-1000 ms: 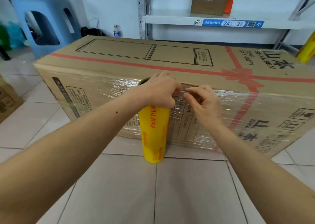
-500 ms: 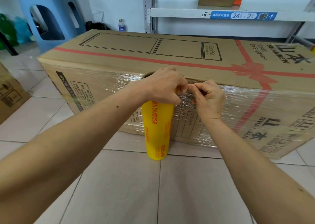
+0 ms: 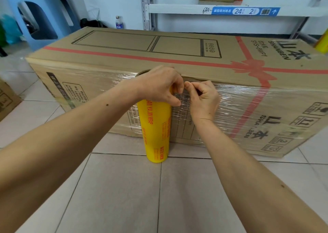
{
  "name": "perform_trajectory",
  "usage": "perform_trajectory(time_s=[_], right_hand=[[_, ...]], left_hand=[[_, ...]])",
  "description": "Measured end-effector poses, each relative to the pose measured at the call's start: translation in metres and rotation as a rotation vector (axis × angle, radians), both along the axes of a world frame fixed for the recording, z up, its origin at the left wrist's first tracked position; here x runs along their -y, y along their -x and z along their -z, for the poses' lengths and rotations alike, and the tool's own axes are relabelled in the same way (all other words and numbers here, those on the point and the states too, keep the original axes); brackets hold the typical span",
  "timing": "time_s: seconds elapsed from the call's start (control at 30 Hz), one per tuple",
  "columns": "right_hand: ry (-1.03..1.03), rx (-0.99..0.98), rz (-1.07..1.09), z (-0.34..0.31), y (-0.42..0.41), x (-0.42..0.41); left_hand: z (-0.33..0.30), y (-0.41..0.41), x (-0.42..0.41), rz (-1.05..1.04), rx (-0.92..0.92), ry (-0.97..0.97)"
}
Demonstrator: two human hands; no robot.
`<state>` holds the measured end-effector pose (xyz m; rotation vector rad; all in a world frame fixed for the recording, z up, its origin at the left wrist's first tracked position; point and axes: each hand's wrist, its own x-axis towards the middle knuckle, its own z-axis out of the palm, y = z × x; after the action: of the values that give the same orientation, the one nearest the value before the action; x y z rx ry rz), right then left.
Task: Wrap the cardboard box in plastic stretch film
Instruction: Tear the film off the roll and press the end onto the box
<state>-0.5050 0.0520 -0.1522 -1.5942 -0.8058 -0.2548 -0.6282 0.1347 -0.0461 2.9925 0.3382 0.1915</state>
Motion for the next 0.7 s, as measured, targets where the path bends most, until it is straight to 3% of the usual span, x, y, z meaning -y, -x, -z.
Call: perform_trajectory(time_s=[0.33,0.53,0.7], right_hand=[[-0.045,-0.117,0.095,-0.002,0.002,-0.014],[-0.077,-0.216,-0.245,0.001,0.002,0.023],[-0.209,-0.239,-0.271,0.006,-0.009,0.052]], left_hand=[[0.001,0.013,0.007,0.063,0.035,0.039],[0.0,0.008,0.008,0.009,0.02,0.052],[-0.003,-0.006,0.015,-0.077,-0.149,-0.225]])
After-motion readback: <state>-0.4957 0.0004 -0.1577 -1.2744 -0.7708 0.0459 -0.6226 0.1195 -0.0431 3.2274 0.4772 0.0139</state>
